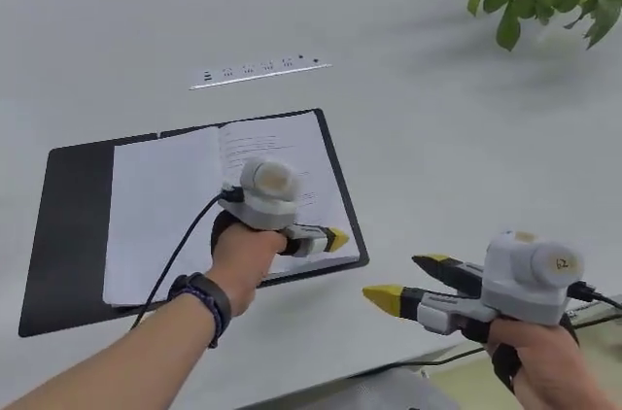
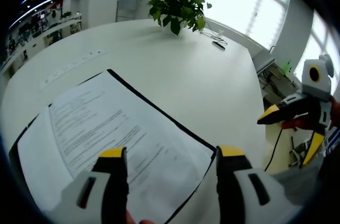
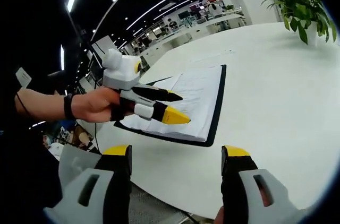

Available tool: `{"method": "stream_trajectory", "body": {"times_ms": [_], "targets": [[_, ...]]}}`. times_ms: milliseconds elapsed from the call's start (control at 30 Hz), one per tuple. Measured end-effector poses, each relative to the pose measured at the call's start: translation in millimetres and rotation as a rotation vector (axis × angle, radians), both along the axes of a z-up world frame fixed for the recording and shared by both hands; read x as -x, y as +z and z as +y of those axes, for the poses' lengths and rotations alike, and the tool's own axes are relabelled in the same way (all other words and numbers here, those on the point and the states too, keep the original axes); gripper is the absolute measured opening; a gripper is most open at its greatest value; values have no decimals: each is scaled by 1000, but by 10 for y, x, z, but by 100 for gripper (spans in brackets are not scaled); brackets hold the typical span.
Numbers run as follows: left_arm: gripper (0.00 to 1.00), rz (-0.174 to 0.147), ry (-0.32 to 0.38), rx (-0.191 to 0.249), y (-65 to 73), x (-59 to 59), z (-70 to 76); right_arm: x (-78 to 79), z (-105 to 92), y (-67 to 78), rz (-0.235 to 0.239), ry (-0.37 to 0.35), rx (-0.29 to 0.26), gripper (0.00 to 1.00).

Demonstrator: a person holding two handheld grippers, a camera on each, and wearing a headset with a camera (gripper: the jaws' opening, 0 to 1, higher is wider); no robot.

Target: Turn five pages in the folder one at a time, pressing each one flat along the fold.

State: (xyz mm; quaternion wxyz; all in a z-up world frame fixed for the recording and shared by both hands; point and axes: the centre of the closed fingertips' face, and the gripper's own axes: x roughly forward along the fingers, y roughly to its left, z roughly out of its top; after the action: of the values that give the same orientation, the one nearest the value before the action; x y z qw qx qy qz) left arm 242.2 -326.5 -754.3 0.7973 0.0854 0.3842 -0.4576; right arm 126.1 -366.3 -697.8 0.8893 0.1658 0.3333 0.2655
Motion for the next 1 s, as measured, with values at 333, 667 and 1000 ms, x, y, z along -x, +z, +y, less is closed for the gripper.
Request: {"method": "stream_trajectory", "body": {"times_ms": [333,667,1000], "targets": [[65,-136,-111,-217,-313,30,8,-16,5,-23,17,30,-16,66],[52,-86,-43,-107,-223,-16,83,-107,38,-81,20,23,-50,63],[40,-68,-10,-63,-202,-19,129,-561,112,-96,-8,-15,-117,55]]}}
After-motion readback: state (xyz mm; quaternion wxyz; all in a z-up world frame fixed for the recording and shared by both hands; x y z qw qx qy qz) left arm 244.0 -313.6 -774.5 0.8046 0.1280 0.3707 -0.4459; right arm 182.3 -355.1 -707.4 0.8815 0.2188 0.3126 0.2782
